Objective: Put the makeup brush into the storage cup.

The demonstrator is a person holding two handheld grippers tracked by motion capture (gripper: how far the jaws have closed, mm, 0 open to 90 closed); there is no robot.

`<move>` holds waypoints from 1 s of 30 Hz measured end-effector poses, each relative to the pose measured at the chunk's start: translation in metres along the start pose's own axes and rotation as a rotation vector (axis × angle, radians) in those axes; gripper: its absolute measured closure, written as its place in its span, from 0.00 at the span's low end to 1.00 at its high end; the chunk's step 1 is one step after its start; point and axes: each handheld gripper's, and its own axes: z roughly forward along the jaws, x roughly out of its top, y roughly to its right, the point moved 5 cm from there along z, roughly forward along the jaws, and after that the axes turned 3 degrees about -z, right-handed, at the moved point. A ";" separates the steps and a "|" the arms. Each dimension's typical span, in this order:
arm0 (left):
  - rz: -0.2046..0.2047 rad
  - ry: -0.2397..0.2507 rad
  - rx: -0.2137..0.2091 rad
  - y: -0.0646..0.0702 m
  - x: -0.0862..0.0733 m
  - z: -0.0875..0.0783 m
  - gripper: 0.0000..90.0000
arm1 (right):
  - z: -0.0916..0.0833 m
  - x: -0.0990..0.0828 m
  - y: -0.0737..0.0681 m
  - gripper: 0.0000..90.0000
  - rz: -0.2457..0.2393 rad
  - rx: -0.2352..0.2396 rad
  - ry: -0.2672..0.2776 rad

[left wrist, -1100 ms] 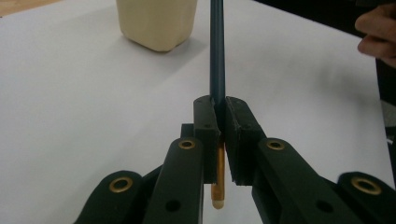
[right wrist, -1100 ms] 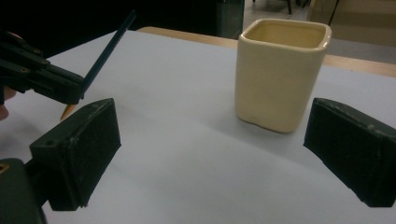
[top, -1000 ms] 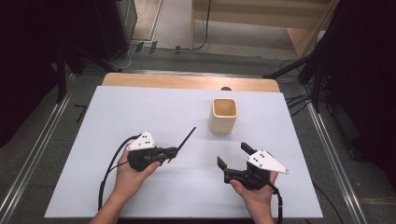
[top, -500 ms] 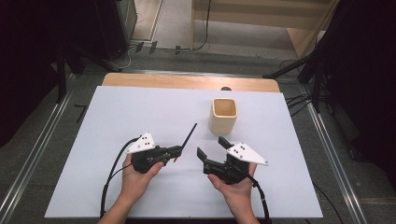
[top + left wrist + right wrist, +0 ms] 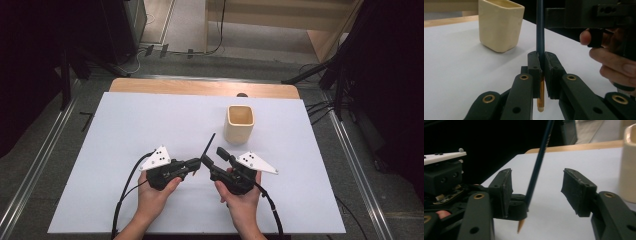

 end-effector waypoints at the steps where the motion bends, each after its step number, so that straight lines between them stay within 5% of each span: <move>1: 0.003 0.001 -0.001 0.003 -0.001 0.002 0.94 | 0.003 -0.002 0.001 0.54 0.035 0.024 -0.008; 14: 0.015 0.015 -0.006 0.011 -0.004 0.009 0.94 | 0.005 -0.009 0.006 0.74 0.221 0.079 -0.001; 24: 0.017 0.021 -0.007 0.011 -0.006 0.011 0.94 | 0.009 -0.011 0.006 0.87 0.258 0.091 0.003; 30: 0.015 0.042 -0.017 0.012 -0.005 0.011 0.94 | 0.007 -0.011 0.007 0.94 0.232 0.060 0.010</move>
